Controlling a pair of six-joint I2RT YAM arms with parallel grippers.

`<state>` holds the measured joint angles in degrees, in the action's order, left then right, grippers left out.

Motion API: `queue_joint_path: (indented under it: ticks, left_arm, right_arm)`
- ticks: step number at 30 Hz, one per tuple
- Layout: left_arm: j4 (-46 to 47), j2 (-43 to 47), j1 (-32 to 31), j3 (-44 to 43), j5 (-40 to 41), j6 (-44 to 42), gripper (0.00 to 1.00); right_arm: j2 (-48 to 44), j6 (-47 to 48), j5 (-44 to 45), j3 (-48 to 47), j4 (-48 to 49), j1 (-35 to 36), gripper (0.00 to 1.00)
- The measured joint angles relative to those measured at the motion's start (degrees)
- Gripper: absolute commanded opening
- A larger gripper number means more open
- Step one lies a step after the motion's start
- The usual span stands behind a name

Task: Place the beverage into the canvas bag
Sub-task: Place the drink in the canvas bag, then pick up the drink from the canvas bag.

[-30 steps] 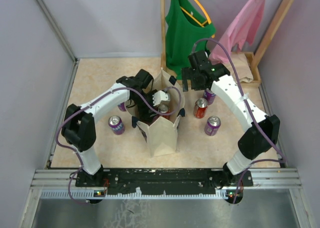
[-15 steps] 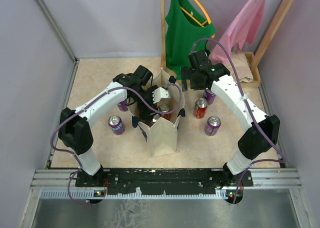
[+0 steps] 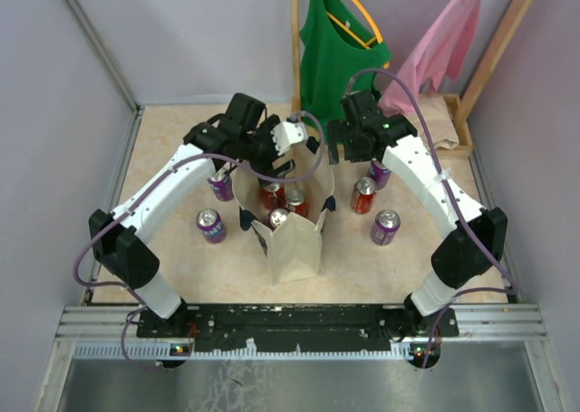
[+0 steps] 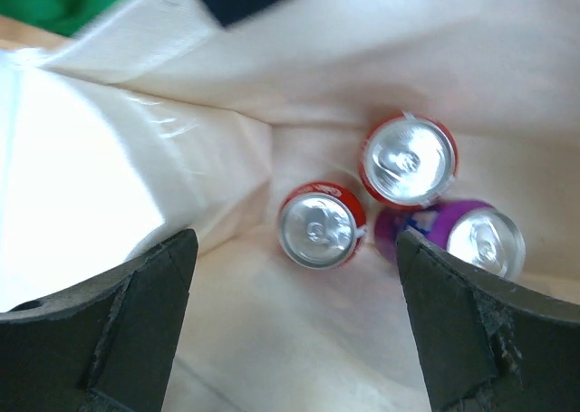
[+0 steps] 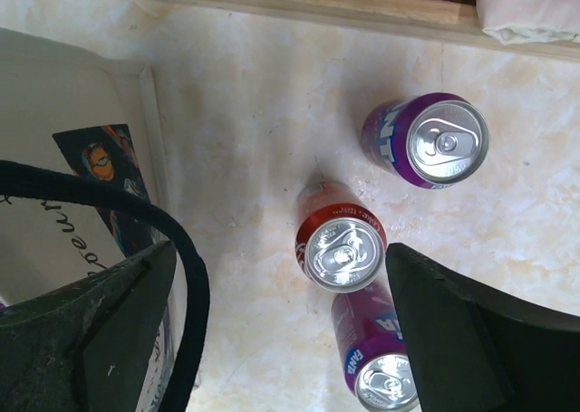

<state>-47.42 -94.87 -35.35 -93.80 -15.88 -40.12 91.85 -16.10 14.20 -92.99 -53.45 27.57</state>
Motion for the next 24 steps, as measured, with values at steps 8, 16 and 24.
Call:
queue_joint_path:
  ticks: [8,16,24]
  left_arm:
    - [5.33,0.02,7.52,-6.88,0.22,11.69,0.96]
    - [7.19,-1.16,22.95,-10.78,-1.9,24.06,0.96]
    - [7.61,-1.18,27.45,-9.31,-4.48,29.51,0.97]
  right_arm:
    - [0.13,-0.31,-1.05,-0.28,-0.31,-0.9,0.99]
    - [2.62,-1.44,-2.12,-2.01,-4.52,-10.93,0.99]
    - [9.2,-1.55,-1.97,-2.03,-4.72,-15.32,0.99]
